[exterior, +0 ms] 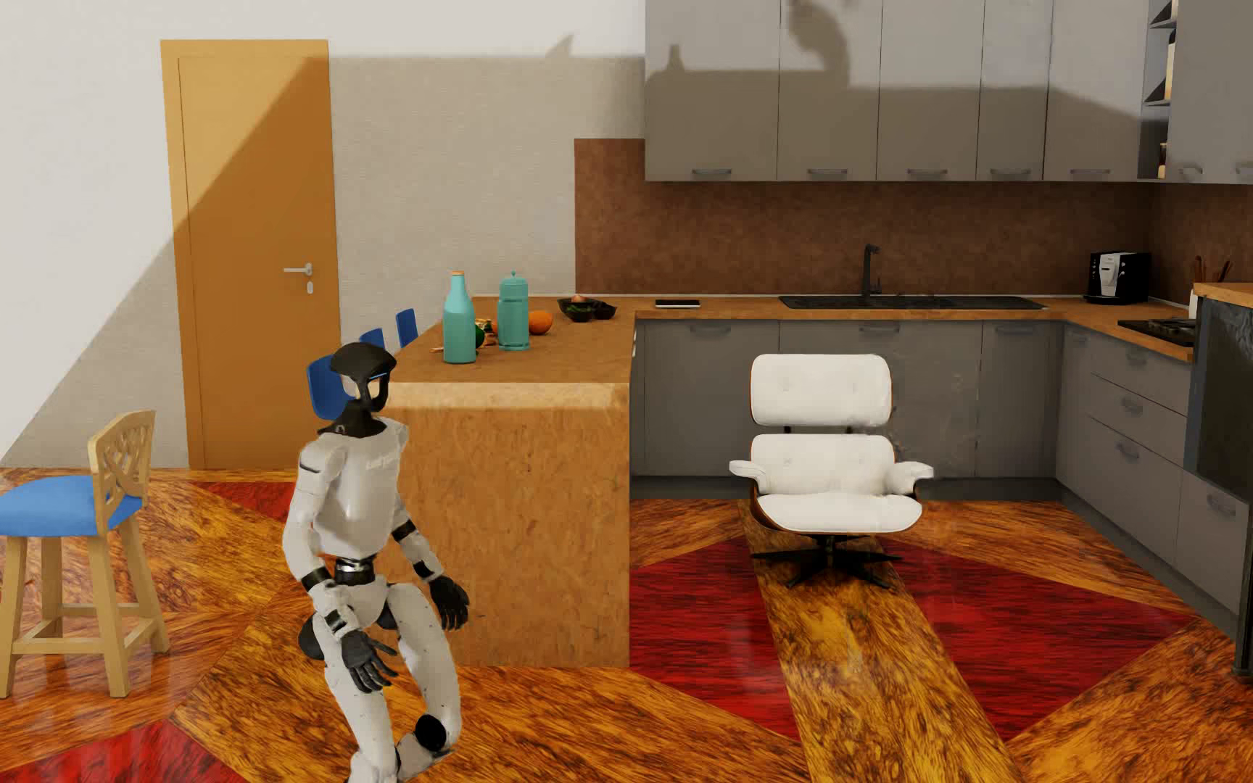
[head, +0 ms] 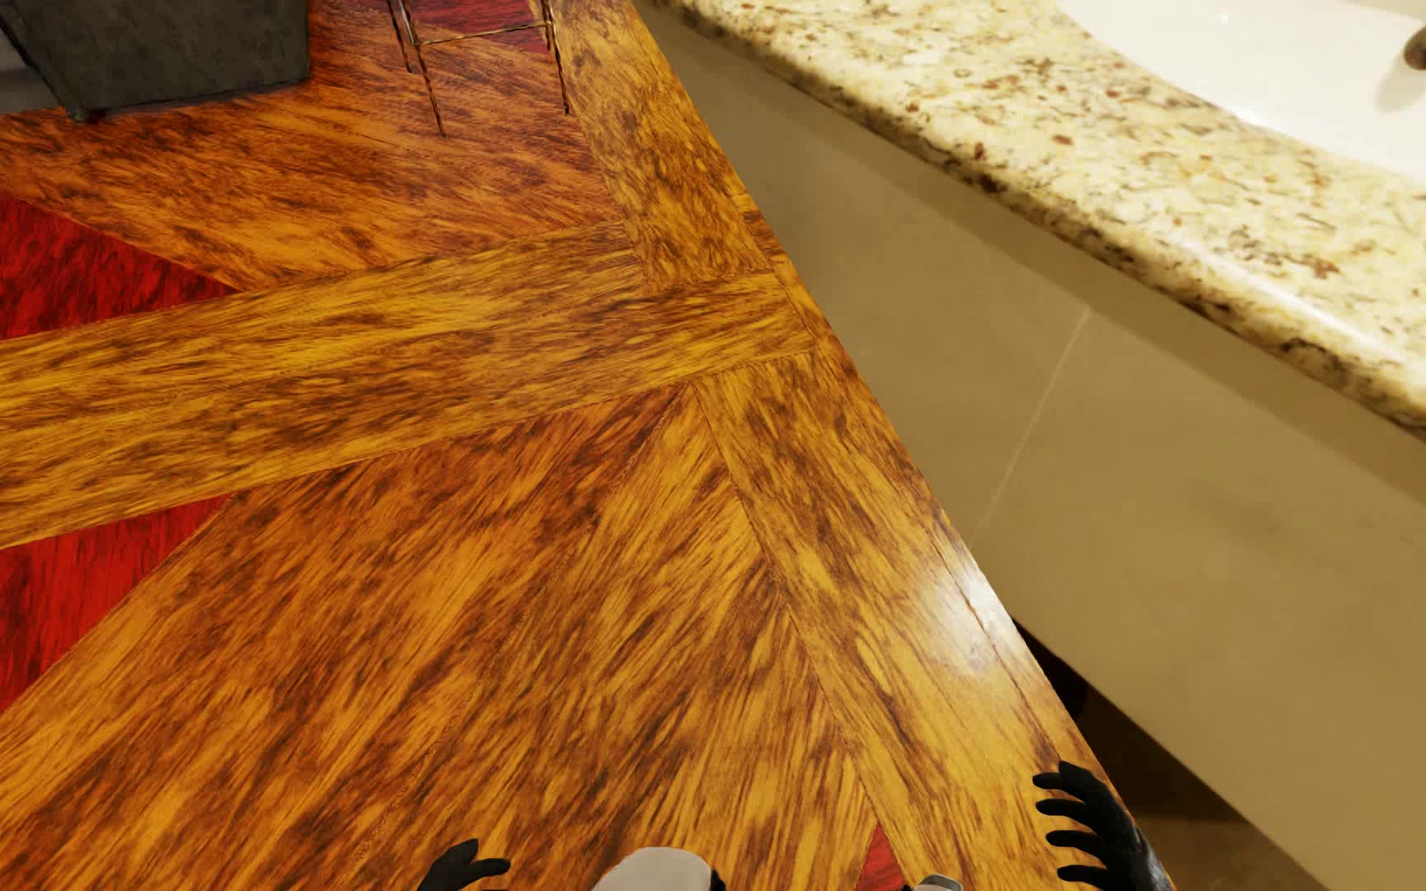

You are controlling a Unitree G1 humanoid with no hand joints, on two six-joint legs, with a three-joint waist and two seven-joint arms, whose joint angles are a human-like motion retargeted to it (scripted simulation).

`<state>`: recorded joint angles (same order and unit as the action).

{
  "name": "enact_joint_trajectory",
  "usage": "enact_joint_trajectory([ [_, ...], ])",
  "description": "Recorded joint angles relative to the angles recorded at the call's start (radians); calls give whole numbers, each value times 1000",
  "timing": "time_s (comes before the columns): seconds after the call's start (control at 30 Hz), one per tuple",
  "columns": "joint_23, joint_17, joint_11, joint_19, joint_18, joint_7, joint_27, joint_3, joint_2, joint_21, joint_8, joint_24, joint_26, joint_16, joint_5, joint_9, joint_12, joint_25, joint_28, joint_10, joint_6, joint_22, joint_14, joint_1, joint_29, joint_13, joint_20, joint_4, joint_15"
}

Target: Move towards the white armchair

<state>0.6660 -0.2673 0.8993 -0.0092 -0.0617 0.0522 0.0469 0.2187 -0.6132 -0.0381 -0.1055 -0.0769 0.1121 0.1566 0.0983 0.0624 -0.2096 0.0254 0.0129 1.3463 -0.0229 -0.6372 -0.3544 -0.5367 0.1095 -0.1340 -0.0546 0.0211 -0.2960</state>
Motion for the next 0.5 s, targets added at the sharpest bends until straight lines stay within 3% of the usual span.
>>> enact_joint_trajectory([
  [0.03, -57, 31, -14, 75, 35, 25, -4, 31, 62, -27, -29, 1, 1, 21, 13, -9, -30, -25, -23, -84, -21, 19, -88, -21, 27, 27, 22, -33, -40],
  [0.1, -118, 88, -26, 63, 89, 11, 5, 72, 171, -79, -79, 26, 12, 31, 30, -51, -82, -45, -21, -307, -58, 7, -216, -20, 48, 80, 36, -80, -132],
  [0.13, -106, 122, 57, 110, -1, 19, 11, 54, 186, -101, -54, 30, 11, 50, 46, -52, -103, -34, -7, -340, -53, -21, -161, 26, 45, 110, 13, -77, -155],
  [0.2, -74, 159, 363, 181, -4, -3, 21, -65, 40, -100, 102, 33, -7, 78, 9, -60, -102, 8, 39, -368, -2, -114, -217, 104, 14, 65, -45, -30, 47],
  [0.27, -62, 103, 323, 239, 3, -52, -17, -172, -58, -6, 160, 27, -14, 35, -33, -71, -33, 45, 83, -473, 65, -73, -237, 213, -35, -55, 9, 7, -42],
  [0.33, -84, 67, 182, 271, 16, -102, -93, -194, -101, 36, 134, 67, -26, -14, -27, -51, 56, 68, 92, -550, 123, -3, -246, 336, -54, -144, -28, 26, -79],
  [0.37, -64, 70, 53, 271, 3, -117, -88, -188, -91, 43, 126, 90, -30, -25, -16, -34, 93, 63, 74, -448, 148, 24, -207, 317, -51, -141, -14, 40, -55],
  [0.4, 6, 34, -81, 259, -43, -106, -35, -137, -30, 37, 102, 100, -32, -32, 11, -6, 111, 40, 47, -223, 141, 47, -79, 240, -38, -122, -21, 43, 90],
  [0.43, -4, -9, -61, 164, -50, -62, -4, -87, 7, 37, 58, 89, -42, -11, 18, 16, 82, 1, 1, -67, 86, 30, 59, 131, -12, -79, -21, 7, 37],
  [0.47, -35, -10, -57, 48, -35, -10, 15, -45, 60, 24, 23, 77, -48, 23, 33, 31, 18, -34, -45, -57, 40, 10, 44, 57, 20, -21, 3, -32, -11],
  [0.5, -58, 17, -75, 54, -27, 18, 24, 17, 120, -15, -9, 74, -35, 41, 35, 25, -41, -56, -75, -126, -17, 9, -60, 10, 48, 35, 54, -78, -49],
])
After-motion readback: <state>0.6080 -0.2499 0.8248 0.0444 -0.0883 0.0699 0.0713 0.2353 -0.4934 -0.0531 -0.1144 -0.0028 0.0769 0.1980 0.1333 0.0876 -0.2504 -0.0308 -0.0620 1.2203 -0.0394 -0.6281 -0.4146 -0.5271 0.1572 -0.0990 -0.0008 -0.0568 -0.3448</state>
